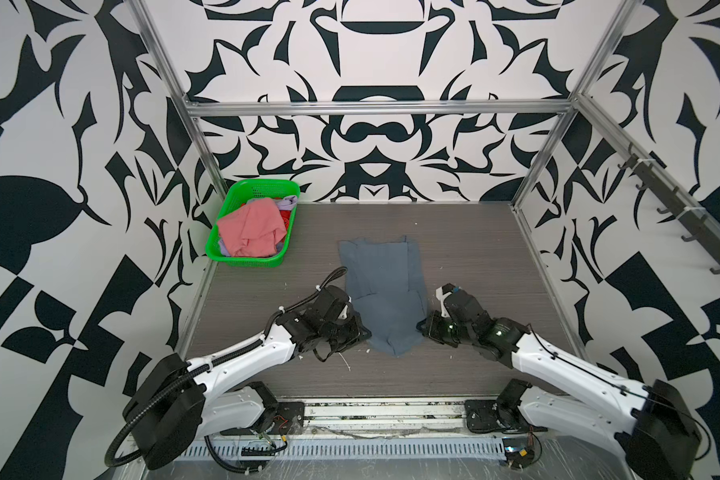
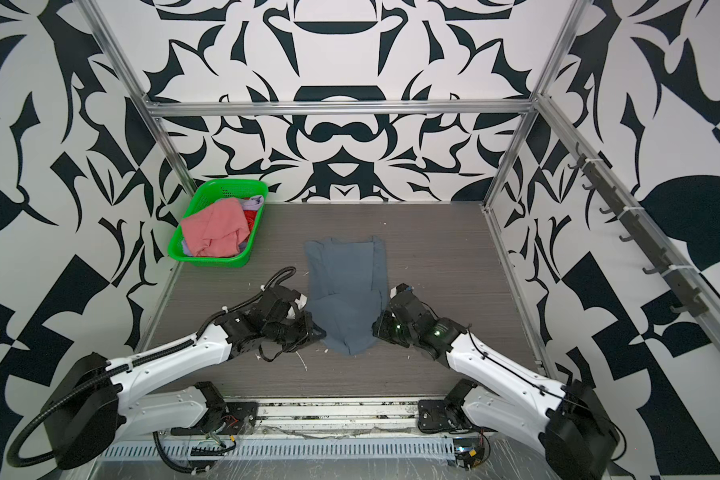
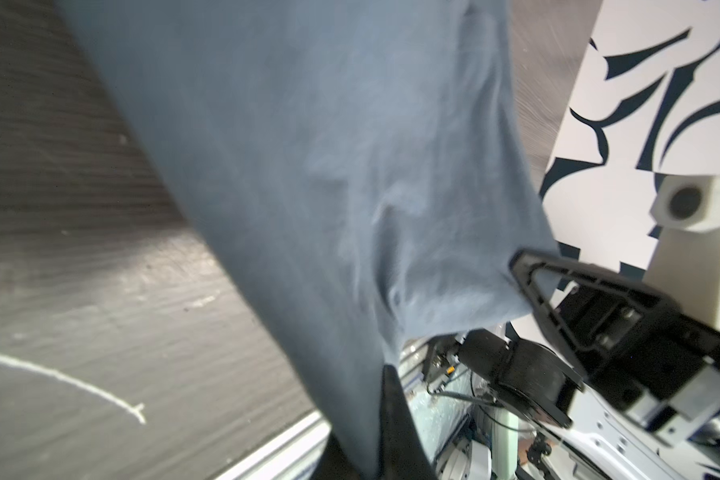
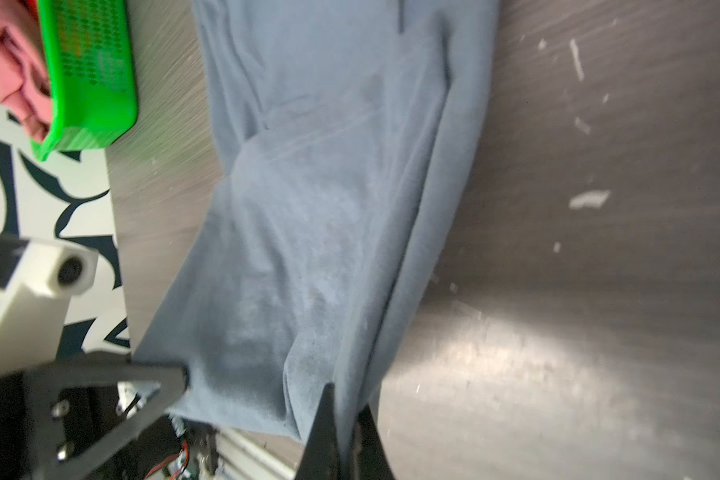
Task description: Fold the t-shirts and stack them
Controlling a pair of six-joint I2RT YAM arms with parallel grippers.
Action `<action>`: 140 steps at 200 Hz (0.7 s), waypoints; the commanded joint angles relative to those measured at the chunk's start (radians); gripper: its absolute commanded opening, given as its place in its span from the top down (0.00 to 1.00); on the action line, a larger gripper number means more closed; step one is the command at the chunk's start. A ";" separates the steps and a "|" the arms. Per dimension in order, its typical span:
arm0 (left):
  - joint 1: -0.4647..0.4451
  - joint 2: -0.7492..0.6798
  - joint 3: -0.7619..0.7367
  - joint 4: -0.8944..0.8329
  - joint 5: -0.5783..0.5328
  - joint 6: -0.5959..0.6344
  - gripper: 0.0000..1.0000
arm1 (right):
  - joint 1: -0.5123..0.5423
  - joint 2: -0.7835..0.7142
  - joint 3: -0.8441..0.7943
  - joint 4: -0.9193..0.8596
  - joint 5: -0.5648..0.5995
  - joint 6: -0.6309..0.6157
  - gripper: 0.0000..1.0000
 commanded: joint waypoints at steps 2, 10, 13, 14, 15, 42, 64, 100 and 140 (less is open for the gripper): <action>0.000 -0.011 0.063 -0.127 -0.024 0.025 1.00 | 0.047 -0.035 0.028 -0.039 0.136 0.065 1.00; 0.004 -0.005 0.093 -0.137 -0.041 0.047 1.00 | 0.047 -0.024 0.046 -0.021 0.166 0.050 1.00; 0.008 -0.004 0.104 -0.141 -0.044 0.056 1.00 | 0.046 -0.018 0.058 -0.015 0.178 0.045 1.00; 0.009 -0.003 0.109 -0.143 -0.044 0.059 1.00 | 0.047 -0.016 0.061 -0.013 0.182 0.041 1.00; 0.012 0.000 0.115 -0.144 -0.044 0.063 1.00 | 0.047 -0.014 0.065 -0.011 0.185 0.038 1.00; 0.089 0.061 0.259 -0.162 -0.042 0.175 1.00 | 0.047 0.083 0.184 0.038 0.286 -0.016 1.00; 0.179 0.166 0.358 -0.110 0.013 0.238 1.00 | 0.026 0.169 0.265 0.104 0.362 -0.040 1.00; 0.288 0.329 0.489 -0.026 0.069 0.281 1.00 | -0.090 0.348 0.426 0.162 0.332 -0.112 1.00; 0.410 0.556 0.594 0.096 0.171 0.236 1.00 | -0.262 0.595 0.567 0.255 0.177 -0.092 1.00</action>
